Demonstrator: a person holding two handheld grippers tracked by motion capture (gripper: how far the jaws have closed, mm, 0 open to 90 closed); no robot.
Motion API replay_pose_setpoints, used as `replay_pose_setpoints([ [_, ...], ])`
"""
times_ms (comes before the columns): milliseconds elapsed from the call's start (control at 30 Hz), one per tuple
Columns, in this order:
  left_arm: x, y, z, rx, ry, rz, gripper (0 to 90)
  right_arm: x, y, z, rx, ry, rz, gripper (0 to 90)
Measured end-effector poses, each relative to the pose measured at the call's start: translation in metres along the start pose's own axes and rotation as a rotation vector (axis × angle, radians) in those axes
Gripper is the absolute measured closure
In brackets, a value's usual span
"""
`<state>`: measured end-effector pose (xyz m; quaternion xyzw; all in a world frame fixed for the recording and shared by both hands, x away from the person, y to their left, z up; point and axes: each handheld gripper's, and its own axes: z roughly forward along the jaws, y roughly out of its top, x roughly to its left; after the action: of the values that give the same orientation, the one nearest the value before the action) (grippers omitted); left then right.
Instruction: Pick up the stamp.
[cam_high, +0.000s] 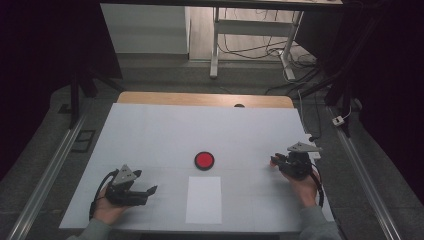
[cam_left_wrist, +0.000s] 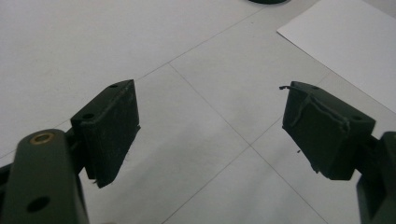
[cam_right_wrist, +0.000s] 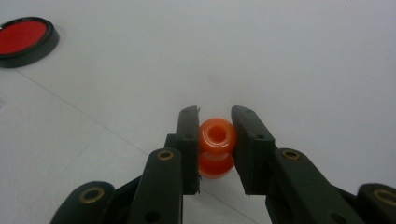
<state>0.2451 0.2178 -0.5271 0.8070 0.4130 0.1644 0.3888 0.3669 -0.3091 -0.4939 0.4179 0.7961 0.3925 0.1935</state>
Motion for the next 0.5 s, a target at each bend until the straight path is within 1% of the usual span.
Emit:
replay_pose_setpoints([
  [300, 0.000, 0.000, 0.000, -0.001, -0.001, -0.001, 18.3, 0.005, 0.007, -0.006, -0.049, 0.031, 0.022, 72.2],
  [500, -0.001, 0.000, 0.000, -0.004, 0.001, -0.006, 16.9, 0.011, 0.010, -0.007, -0.071, 0.051, 0.015, 72.2],
])
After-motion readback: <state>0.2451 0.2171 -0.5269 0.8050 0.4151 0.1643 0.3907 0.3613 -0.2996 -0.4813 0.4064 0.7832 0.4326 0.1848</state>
